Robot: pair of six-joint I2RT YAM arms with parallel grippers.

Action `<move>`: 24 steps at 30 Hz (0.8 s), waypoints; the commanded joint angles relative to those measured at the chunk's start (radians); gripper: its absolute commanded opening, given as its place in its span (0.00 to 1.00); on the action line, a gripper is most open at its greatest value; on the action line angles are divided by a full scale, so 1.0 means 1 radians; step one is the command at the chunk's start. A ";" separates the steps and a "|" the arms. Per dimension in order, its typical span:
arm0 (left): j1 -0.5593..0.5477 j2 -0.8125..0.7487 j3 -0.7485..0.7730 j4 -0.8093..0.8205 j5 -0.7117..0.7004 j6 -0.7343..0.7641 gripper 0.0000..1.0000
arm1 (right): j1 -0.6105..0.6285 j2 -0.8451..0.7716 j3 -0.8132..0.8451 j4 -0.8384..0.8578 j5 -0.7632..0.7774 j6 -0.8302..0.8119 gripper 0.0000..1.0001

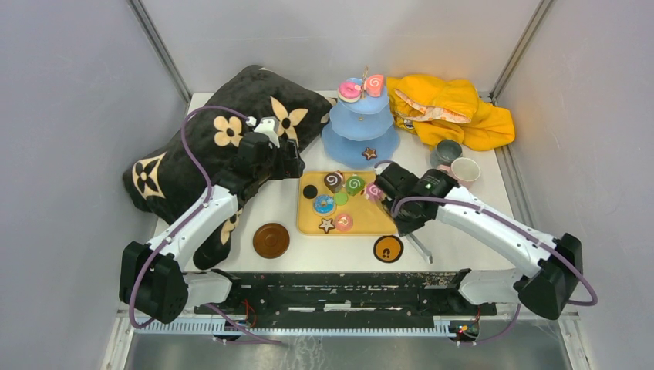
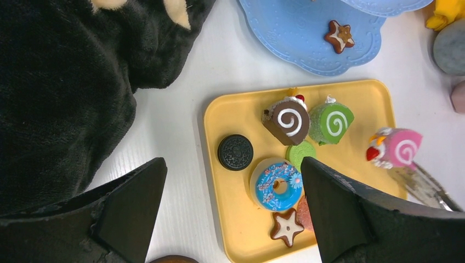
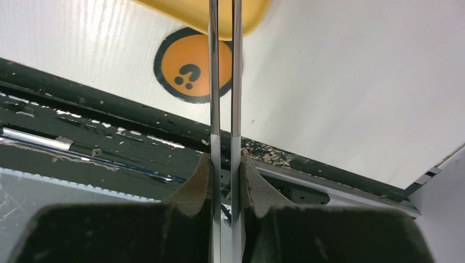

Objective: Serve the afternoon tea

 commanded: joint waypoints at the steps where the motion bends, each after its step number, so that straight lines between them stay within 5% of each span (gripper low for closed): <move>1: 0.003 0.003 0.005 0.052 0.005 -0.038 0.99 | -0.077 -0.056 0.074 -0.033 0.092 -0.046 0.01; 9: 0.004 -0.017 -0.007 0.054 0.002 -0.043 0.99 | -0.280 0.022 0.137 0.170 0.008 -0.109 0.01; 24: 0.004 -0.017 0.010 0.041 -0.025 -0.032 0.99 | -0.396 0.256 0.236 0.342 -0.038 -0.112 0.01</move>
